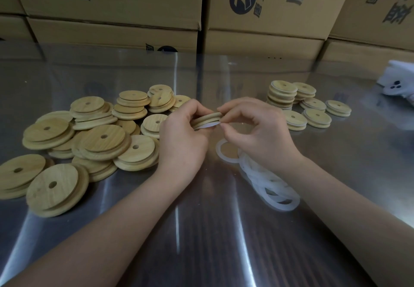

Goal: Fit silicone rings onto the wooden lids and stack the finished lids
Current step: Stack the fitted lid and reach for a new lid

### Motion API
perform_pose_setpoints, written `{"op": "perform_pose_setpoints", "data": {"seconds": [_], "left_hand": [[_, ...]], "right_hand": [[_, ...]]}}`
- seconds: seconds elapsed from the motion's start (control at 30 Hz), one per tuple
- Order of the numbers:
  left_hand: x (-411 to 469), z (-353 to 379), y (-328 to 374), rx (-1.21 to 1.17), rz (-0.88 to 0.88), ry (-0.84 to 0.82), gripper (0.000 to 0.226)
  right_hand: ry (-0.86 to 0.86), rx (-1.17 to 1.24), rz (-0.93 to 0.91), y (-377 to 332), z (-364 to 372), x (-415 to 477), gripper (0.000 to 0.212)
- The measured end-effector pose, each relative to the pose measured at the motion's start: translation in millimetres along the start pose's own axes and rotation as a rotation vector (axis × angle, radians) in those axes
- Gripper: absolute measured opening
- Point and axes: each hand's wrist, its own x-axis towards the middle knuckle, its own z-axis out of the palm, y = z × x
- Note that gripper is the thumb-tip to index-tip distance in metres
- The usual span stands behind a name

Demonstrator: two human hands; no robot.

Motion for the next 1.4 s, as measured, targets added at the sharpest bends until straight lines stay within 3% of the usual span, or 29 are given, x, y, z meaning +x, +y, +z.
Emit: {"op": "perform_pose_setpoints", "data": {"seconds": [0.17, 0.53, 1.17, 1.3, 1.4], "left_hand": [[0.3, 0.7, -0.1, -0.002, -0.006, -0.003, 0.019], [-0.8, 1.0, -4.1, 0.017, 0.06, -0.017, 0.02], [-4.4, 2.4, -0.2, -0.161, 0.009, -0.021, 0.021], [-3.8, 1.5, -1.2, -0.117, 0.041, -0.031, 0.022], [-3.1, 1.0, -3.8, 0.043, 0.097, -0.024, 0.021]], "right_hand": [[-0.028, 0.05, 0.047, 0.2, -1.7, 1.3, 0.008], [-0.067, -0.058, -0.056, 2.5, -4.2, 2.1, 0.008], [0.025, -0.091, -0.057, 2.1, -2.1, 0.0, 0.006], [0.022, -0.12, -0.128, 4.5, -1.2, -0.7, 0.002], [-0.003, -0.161, -0.166, 6.9, -0.7, -0.4, 0.002]]}}
